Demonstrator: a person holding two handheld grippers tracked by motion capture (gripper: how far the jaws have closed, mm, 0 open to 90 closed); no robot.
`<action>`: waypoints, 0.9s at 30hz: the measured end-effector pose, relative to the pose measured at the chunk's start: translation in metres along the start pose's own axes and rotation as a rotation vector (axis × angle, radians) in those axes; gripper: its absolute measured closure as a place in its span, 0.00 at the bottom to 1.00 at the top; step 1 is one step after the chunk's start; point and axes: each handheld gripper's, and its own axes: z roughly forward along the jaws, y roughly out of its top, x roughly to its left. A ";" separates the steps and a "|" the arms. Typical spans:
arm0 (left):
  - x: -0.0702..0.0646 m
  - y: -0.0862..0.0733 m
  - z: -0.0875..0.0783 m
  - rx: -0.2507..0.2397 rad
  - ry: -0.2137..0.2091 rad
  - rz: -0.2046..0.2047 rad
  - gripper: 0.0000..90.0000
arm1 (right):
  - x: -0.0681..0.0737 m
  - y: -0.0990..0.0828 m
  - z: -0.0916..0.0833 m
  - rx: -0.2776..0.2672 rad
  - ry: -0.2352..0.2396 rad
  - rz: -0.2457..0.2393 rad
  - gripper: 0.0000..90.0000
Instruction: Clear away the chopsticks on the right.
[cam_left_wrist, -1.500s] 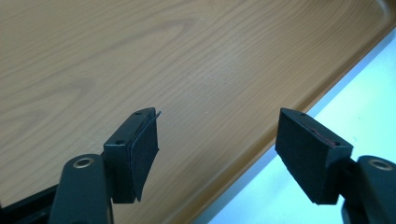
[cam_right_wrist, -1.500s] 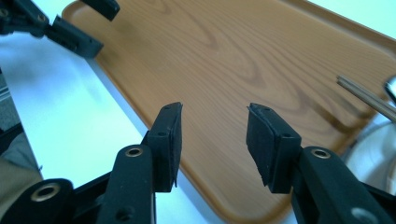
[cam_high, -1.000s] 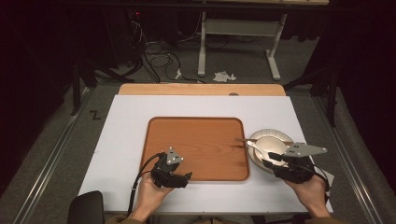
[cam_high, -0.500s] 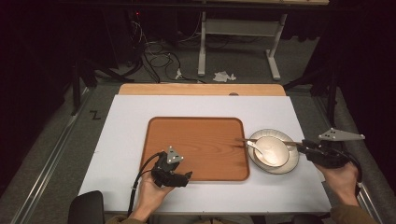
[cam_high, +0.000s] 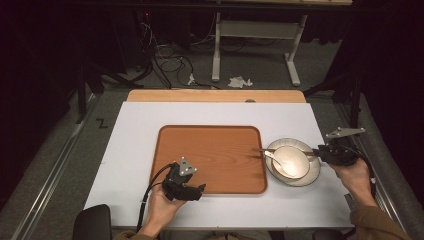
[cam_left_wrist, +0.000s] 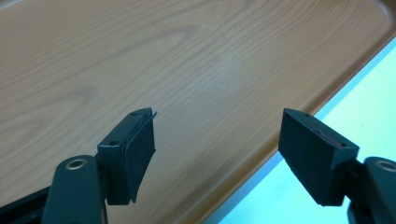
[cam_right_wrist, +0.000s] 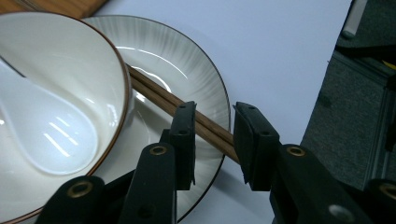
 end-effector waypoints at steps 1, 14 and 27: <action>0.000 0.000 0.000 0.003 0.001 -0.001 0.30 | -0.001 0.001 0.003 0.011 -0.001 -0.003 0.78; -0.001 0.000 0.002 0.006 0.004 0.006 0.30 | -0.001 0.011 0.023 0.055 0.039 -0.032 0.79; -0.001 0.000 0.002 0.006 0.002 0.004 0.30 | -0.009 0.014 0.032 0.095 0.066 -0.014 0.79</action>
